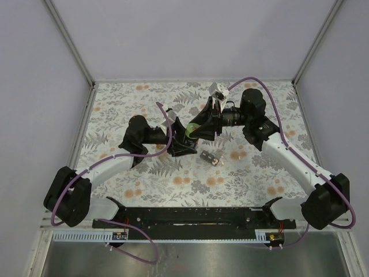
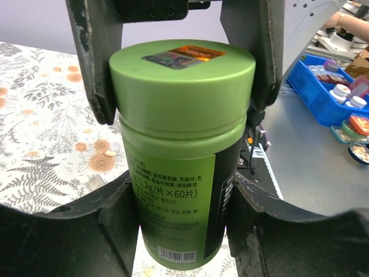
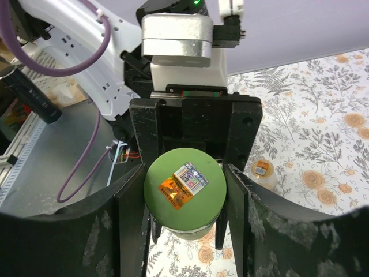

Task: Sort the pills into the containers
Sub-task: Screw the lid of the pill bottle onto the pill bottle.

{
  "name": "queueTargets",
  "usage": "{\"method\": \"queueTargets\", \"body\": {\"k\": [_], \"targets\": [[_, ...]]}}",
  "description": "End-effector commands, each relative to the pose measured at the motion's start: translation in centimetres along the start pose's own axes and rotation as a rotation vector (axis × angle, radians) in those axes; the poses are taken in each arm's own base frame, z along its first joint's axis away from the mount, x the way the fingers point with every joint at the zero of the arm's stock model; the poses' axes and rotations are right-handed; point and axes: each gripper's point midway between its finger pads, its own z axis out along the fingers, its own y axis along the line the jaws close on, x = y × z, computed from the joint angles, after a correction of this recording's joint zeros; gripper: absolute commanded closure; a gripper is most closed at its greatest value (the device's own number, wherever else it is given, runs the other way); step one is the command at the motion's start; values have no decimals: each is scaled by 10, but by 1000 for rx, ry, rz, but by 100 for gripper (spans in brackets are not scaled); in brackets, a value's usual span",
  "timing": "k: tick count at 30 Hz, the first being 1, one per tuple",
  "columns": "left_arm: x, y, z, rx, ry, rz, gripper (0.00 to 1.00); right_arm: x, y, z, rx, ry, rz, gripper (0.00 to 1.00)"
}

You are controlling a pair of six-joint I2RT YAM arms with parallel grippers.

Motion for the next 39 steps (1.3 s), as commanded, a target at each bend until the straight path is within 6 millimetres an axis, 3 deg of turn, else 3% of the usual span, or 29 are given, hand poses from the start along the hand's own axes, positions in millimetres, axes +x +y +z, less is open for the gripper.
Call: {"method": "queueTargets", "body": {"k": [1,9,19,27,28,30,34,37,39], "targets": [[-15,10,-1,-87,-31,106,100,-16,-15,4,82,-39,-28,50],[-26,45,-11,-311,-59,162,100,-5,-38,9,207,-27,46,59],[-36,90,-26,-588,-72,196,100,11,-83,12,447,0,176,64],[-29,110,-35,-762,-29,241,100,16,-97,11,573,27,288,62],[-28,114,-39,-789,-26,236,100,18,-97,13,581,33,290,57],[-27,118,-42,-815,-9,261,100,21,-95,15,579,43,283,37],[-27,113,-39,-779,-10,269,100,19,-89,13,557,47,230,16],[-23,99,-28,-669,-20,256,100,13,-80,9,523,49,152,1],[-18,92,-23,-601,-12,256,100,10,-76,5,518,45,114,1]]}}
